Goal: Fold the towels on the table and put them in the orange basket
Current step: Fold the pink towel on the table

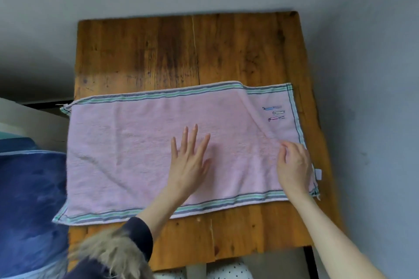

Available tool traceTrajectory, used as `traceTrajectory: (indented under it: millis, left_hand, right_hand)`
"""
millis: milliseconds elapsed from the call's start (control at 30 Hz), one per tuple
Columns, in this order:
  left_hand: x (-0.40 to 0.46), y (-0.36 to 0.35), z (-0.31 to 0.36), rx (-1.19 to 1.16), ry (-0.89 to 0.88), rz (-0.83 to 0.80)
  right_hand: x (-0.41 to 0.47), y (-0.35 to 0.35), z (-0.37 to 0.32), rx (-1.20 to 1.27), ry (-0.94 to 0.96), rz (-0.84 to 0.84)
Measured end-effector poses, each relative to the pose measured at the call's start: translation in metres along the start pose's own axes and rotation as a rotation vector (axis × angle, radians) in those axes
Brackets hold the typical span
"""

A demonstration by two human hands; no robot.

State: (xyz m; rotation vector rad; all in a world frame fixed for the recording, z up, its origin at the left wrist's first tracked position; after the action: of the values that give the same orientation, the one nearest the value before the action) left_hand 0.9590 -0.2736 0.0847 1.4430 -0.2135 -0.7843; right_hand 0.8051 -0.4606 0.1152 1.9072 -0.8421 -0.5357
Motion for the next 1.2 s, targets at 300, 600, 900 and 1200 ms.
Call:
traceTrajectory:
  millis: [300,600,900,1200]
  left_hand:
    - [0.049,-0.022,0.125,0.078,-0.183,-0.042]
    - [0.083,-0.021,0.175,0.215,-0.288,0.002]
    - [0.112,-0.009,0.224,0.125,-0.258,0.023]
    - [0.143,-0.01,0.272,0.014,0.051,0.027]
  right_hand:
    - [0.031,0.009,0.089,0.109,-0.219,-0.007]
    - [0.052,0.003,0.098,0.036,-0.231,-0.145]
    - [0.051,0.029,0.129,0.159,-0.307,-0.149]
    - [-0.002,0.02,0.127,0.138,-0.359,-0.269]
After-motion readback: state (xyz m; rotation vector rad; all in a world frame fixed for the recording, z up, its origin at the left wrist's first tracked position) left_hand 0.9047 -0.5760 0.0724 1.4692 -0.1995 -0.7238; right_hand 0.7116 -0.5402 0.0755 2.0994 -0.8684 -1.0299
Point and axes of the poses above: each hand's wrist, its own x-axis towards the middle knuckle, its own y-axis out of the back of the hand, z = x × y, the point moved 3 cm from there along x, towards the middle knuckle, and after that the axes turned 14 degrees about y, right-handed, at the moved point
